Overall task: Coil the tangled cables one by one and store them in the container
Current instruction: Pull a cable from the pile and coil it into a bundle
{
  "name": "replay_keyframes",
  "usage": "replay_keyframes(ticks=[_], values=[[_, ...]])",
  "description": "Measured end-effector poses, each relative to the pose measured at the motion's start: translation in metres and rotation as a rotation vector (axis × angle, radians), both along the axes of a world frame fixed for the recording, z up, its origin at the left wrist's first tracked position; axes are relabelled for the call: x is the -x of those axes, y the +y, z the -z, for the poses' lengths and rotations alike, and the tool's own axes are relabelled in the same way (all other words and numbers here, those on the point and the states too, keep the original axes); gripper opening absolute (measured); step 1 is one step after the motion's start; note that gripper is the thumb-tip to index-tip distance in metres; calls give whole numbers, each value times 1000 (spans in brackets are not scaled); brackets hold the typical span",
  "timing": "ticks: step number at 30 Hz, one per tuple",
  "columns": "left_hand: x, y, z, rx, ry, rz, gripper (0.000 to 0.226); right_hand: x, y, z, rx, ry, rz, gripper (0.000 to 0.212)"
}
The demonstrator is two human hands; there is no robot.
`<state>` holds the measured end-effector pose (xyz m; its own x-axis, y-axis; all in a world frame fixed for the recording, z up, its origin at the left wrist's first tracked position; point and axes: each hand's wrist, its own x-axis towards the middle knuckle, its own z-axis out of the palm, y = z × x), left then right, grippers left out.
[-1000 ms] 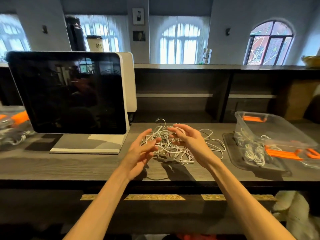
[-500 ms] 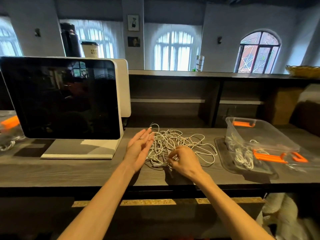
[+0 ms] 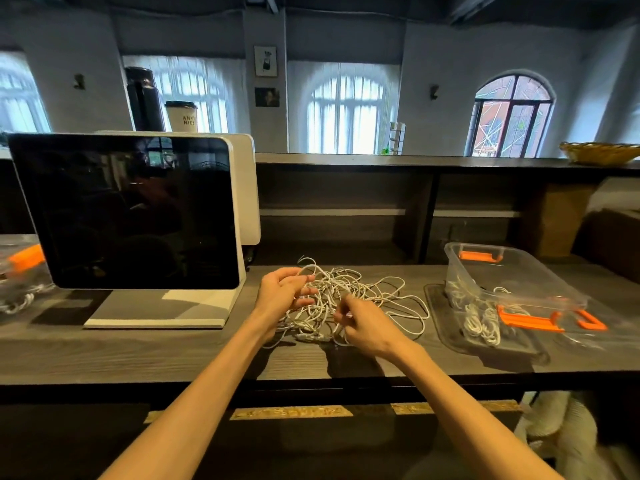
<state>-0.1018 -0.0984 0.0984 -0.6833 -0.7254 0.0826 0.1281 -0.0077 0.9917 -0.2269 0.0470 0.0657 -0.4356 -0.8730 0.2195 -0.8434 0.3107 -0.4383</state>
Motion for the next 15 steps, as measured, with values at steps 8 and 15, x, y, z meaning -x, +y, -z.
replay_keyframes(ticks=[8,15], values=[[-1,9,-29,134,44,81,18,10,20,-112,580,-299,-88,10],[3,31,-95,143,166,175,26,14,27,-180,521,1,-168,17]])
